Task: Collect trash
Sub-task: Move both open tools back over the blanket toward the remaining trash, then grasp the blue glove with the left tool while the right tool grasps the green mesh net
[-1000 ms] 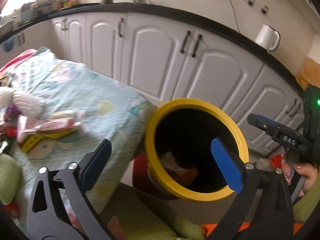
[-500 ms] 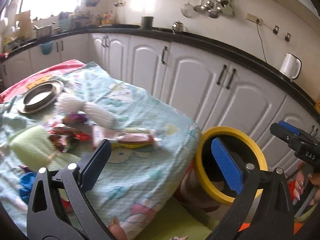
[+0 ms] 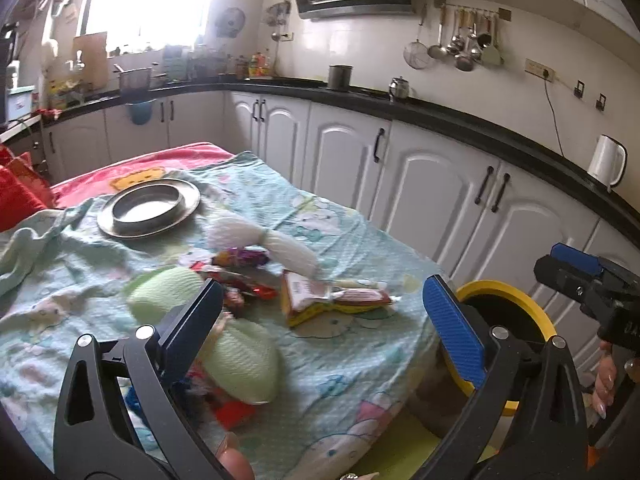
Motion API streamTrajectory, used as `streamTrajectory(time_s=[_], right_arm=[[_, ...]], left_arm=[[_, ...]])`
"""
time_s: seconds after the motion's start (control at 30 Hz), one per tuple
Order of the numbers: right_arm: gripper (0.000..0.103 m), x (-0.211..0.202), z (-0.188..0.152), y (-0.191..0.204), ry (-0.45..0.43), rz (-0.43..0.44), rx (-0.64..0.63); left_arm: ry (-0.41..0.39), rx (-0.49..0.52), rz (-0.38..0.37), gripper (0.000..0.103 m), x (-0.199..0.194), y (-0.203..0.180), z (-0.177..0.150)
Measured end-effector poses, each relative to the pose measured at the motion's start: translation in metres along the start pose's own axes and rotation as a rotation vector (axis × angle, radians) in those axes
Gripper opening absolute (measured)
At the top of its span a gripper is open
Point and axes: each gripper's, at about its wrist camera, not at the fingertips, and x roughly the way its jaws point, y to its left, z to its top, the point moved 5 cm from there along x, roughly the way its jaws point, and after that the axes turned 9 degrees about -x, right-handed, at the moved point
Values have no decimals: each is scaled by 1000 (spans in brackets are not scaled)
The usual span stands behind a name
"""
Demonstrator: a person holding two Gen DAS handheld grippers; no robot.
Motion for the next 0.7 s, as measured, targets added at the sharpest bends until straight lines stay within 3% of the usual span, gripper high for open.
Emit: streamTrajectory(time_s=[0.47,0.7], right_arm=[[80,40,8,81,32,166,-122],[80,66,-2,118,89,256,-203]], left_arm=[[-41,-96,110,92,-21,74,10],[-14,-171,173,92,-25,120,5]])
